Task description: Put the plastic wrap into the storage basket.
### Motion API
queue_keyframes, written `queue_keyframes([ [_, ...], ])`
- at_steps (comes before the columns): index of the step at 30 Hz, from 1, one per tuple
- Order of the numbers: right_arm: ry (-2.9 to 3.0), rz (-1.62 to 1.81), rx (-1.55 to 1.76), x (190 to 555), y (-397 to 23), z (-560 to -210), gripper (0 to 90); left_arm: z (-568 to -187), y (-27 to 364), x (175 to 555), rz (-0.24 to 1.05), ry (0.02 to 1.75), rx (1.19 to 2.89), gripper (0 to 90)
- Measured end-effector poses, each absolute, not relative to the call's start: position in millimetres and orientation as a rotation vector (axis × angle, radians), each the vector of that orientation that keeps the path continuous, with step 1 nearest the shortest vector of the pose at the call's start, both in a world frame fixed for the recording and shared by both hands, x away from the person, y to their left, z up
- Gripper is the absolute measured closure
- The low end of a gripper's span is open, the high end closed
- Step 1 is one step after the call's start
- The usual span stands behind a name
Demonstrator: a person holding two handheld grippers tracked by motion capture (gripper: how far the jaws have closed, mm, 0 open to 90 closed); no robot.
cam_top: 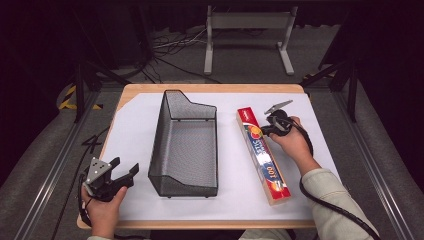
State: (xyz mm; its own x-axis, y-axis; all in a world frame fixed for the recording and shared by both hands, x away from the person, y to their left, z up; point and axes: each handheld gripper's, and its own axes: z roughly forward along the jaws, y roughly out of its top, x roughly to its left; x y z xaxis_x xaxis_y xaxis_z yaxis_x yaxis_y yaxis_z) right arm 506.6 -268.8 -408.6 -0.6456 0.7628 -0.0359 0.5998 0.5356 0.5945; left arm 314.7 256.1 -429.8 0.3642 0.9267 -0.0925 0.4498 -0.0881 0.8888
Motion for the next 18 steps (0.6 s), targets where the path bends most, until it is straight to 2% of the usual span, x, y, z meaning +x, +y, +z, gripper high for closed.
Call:
queue_keyframes([
  [5, 2.333, 0.934, 1.38, 494.9, -282.8, -391.1, 61.1, -430.0, 252.5, 319.0, 0.642, 1.23, 1.708, 27.9],
  [10, 2.289, 0.974, 1.441, 481.1, -283.6, -373.5, 54.4, -430.0, 249.4, 321.1, 0.639, 1.226, 1.714, 28.0],
  [15, 2.278, 1.116, 1.494, 459.4, -271.8, -365.1, 31.2, -429.0, 250.5, 321.9, 0.656, 1.25, 1.704, 28.8],
  [18, 2.317, 1.039, 1.526, 448.0, -261.7, -367.7, 28.9, -429.0, 251.0, 323.0, 0.653, 1.259, 1.699, 28.9],
])
